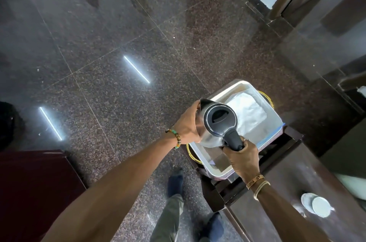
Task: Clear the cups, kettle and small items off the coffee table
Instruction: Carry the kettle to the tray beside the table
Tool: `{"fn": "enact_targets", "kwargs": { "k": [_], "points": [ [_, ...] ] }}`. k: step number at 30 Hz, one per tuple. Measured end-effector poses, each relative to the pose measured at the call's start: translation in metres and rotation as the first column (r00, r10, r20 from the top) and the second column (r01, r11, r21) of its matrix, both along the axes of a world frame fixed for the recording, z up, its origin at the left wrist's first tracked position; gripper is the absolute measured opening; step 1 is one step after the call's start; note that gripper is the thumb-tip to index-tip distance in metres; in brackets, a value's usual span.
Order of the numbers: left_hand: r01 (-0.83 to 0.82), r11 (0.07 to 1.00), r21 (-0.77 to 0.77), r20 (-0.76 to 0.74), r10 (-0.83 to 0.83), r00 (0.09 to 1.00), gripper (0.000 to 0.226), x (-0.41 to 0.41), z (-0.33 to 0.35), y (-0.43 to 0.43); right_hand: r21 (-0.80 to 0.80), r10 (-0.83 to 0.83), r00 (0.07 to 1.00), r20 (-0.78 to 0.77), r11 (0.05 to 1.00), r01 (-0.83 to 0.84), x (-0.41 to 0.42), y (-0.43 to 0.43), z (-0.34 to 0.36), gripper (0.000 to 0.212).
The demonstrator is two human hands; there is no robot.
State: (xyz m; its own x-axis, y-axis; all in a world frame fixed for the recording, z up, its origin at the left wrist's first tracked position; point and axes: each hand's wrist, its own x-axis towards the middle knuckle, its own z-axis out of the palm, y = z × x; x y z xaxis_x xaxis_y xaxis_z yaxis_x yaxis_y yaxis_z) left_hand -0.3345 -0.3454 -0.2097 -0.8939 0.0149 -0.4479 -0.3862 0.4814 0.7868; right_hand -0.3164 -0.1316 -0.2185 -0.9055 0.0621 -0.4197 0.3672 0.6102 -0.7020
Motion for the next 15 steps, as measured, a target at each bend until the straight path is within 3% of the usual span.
{"fn": "enact_targets", "kwargs": {
  "k": [6,11,13,15],
  "points": [
    [0.004,1.000,-0.003,-0.011,-0.004,1.000,0.115,0.002,-0.008,0.000,0.020,0.057,0.998,0.029,0.998,-0.058,-0.002,0.002,-0.001,0.021],
    [0.016,0.996,-0.091,0.000,-0.016,1.000,0.094,0.006,0.002,0.013,0.124,0.194,0.978,0.082,0.971,-0.203,-0.003,0.004,0.016,0.021],
    [0.013,0.982,-0.187,0.025,-0.008,1.000,0.099,0.012,0.010,0.018,0.235,0.300,0.946,0.123,0.917,-0.321,-0.002,0.010,0.025,0.035],
    [0.042,0.944,-0.326,0.052,-0.026,0.998,0.108,0.024,0.025,0.023,0.351,0.417,0.903,0.107,0.834,-0.427,0.004,0.022,0.037,0.063]
  ]
}}
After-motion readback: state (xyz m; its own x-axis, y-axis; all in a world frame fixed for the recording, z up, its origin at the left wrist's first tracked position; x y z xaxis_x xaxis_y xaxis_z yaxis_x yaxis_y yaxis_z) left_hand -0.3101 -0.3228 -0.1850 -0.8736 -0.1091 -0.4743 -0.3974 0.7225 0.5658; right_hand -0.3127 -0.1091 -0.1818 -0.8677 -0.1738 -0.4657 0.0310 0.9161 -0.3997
